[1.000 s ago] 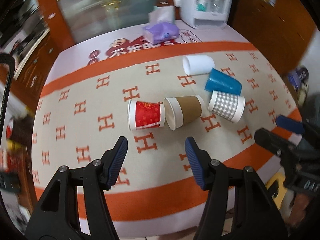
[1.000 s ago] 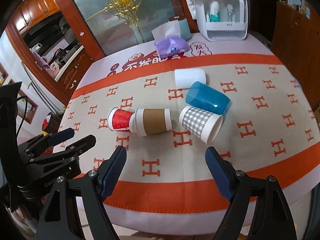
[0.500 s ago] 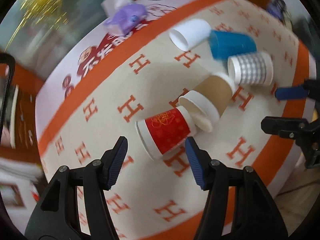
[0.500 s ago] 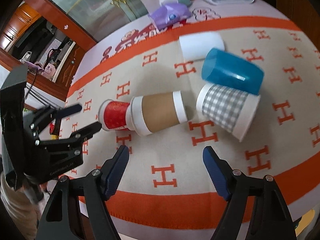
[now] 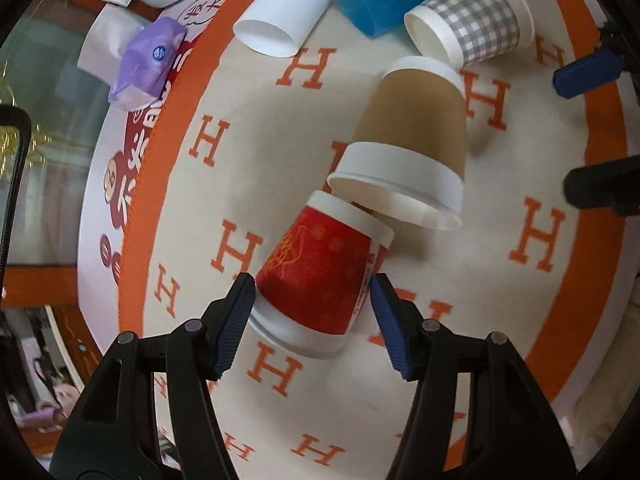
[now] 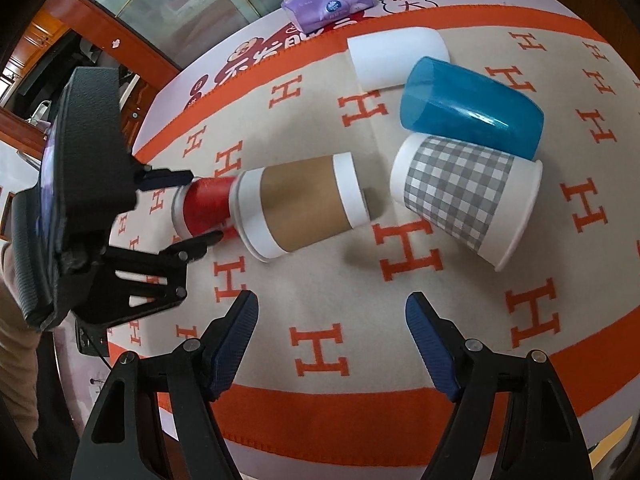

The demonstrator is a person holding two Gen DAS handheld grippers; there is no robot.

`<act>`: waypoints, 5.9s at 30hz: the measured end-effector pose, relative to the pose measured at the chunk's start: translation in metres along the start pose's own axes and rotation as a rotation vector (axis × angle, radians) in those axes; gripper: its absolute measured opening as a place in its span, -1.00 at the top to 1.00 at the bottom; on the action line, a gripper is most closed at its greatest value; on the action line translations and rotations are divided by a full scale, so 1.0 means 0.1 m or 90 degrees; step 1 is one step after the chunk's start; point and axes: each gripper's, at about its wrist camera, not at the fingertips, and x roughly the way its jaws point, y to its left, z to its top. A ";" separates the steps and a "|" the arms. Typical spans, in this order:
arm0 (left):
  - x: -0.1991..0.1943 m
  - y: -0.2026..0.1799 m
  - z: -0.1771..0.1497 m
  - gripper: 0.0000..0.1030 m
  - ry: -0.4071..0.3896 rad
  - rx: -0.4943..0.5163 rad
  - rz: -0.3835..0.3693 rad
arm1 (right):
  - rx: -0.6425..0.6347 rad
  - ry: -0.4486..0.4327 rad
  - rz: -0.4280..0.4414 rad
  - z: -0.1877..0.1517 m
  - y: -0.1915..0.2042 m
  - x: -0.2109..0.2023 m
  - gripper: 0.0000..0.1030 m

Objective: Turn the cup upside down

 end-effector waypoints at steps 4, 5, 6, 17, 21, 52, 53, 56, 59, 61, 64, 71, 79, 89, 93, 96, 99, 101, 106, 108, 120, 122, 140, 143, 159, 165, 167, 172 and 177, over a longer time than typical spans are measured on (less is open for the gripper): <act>0.12 0.04 0.05 -0.20 0.013 0.008 -0.008 | 0.009 0.005 -0.002 -0.02 -0.06 0.03 -0.51; 0.12 0.05 0.05 -0.22 0.015 0.011 -0.010 | 0.011 0.004 -0.002 -0.02 -0.07 0.03 -0.51; 0.15 0.07 0.06 -0.23 0.017 0.012 -0.013 | 0.012 0.003 -0.002 -0.01 -0.08 0.04 -0.51; 0.38 0.24 0.18 -0.29 0.054 0.012 -0.023 | 0.015 0.000 -0.001 -0.04 -0.07 0.06 -0.51; 0.49 0.30 0.21 -0.29 0.082 -0.007 -0.035 | 0.018 -0.003 -0.003 -0.05 -0.08 0.04 -0.51; -0.60 -0.14 -0.51 -0.17 0.067 -0.524 -0.168 | 0.029 -0.029 -0.017 -0.39 -0.31 -0.32 -0.43; -0.62 -0.23 -0.52 -0.17 0.058 -0.540 -0.181 | 0.032 -0.029 -0.019 -0.41 -0.34 -0.33 -0.43; -0.57 -0.47 -0.52 -0.17 0.044 -0.599 -0.227 | 0.036 -0.026 -0.028 -0.48 -0.43 -0.34 -0.43; -0.46 -0.66 -0.48 -0.17 0.037 -0.649 -0.252 | 0.045 -0.023 -0.039 -0.55 -0.55 -0.34 -0.43; -0.36 -0.80 -0.46 -0.17 0.034 -0.686 -0.273 | 0.051 -0.021 -0.045 -0.59 -0.61 -0.34 -0.43; -0.24 -0.92 -0.45 -0.17 0.024 -0.739 -0.293 | 0.058 -0.019 -0.055 -0.64 -0.71 -0.33 -0.43; -0.14 -1.10 -0.39 -0.17 -0.005 -0.810 -0.287 | 0.073 -0.013 -0.068 -0.77 -0.90 -0.32 -0.43; -0.15 -1.26 -0.27 -0.21 -0.007 -0.820 -0.282 | 0.066 0.005 -0.064 -0.79 -0.99 -0.26 -0.43; -0.39 -1.21 -0.24 -0.56 -0.012 -0.817 -0.260 | 0.028 0.017 -0.051 -0.70 -0.99 -0.29 -0.43; -0.55 -1.21 -0.33 -0.57 -0.020 -0.829 -0.234 | 0.009 0.024 -0.042 -0.69 -0.98 -0.39 -0.43; -0.70 -1.20 -0.40 -0.57 -0.027 -0.838 -0.209 | -0.010 0.032 -0.035 -0.69 -0.95 -0.44 -0.43; -0.88 -1.19 -0.53 -0.56 -0.029 -0.838 -0.185 | -0.029 0.041 -0.024 -0.69 -0.87 -0.49 -0.43; -0.98 -1.17 -0.60 -0.56 -0.028 -0.840 -0.176 | -0.042 0.041 -0.017 -0.69 -0.81 -0.53 -0.43; -1.16 -1.12 -0.79 -0.56 -0.029 -0.855 -0.143 | -0.070 0.043 0.006 -0.68 -0.63 -0.64 -0.43; -1.19 -1.09 -0.86 -0.56 -0.027 -0.851 -0.134 | -0.076 0.045 0.012 -0.67 -0.56 -0.67 -0.44; -0.84 -0.91 -1.17 -0.43 0.035 -0.843 -0.107 | -0.043 0.100 0.063 -0.42 -0.17 -0.32 -0.49; -0.78 -0.89 -1.24 -0.42 0.043 -0.846 -0.103 | -0.031 0.113 0.066 -0.38 -0.14 -0.20 -0.49; -0.45 -0.80 -1.46 -0.37 0.046 -0.825 -0.146 | 0.019 0.192 0.049 -0.27 -0.02 0.61 -0.19; -0.46 -0.82 -1.43 -0.37 0.042 -0.817 -0.147 | 0.021 0.190 0.050 -0.33 -0.01 0.59 -0.17; -0.77 -0.94 -1.20 -0.37 -0.089 -0.806 -0.058 | -0.106 -0.129 -0.007 -0.56 -0.08 -0.29 -0.16; -0.76 -0.99 -1.13 -0.37 -0.119 -0.812 -0.015 | -0.219 -0.286 -0.038 -0.75 -0.04 -0.26 -0.16; -0.73 -1.00 -1.14 -0.37 -0.120 -0.816 -0.010 | -0.234 -0.304 -0.039 -0.80 -0.06 -0.21 -0.16; -0.68 -1.09 -1.17 -0.37 -0.115 -0.826 -0.011 | -0.252 -0.309 -0.031 -0.93 -0.11 -0.08 -0.17; -0.68 -1.15 -1.18 -0.37 -0.116 -0.825 -0.011 | -0.290 -0.301 -0.048 -1.15 -0.08 -0.04 -0.18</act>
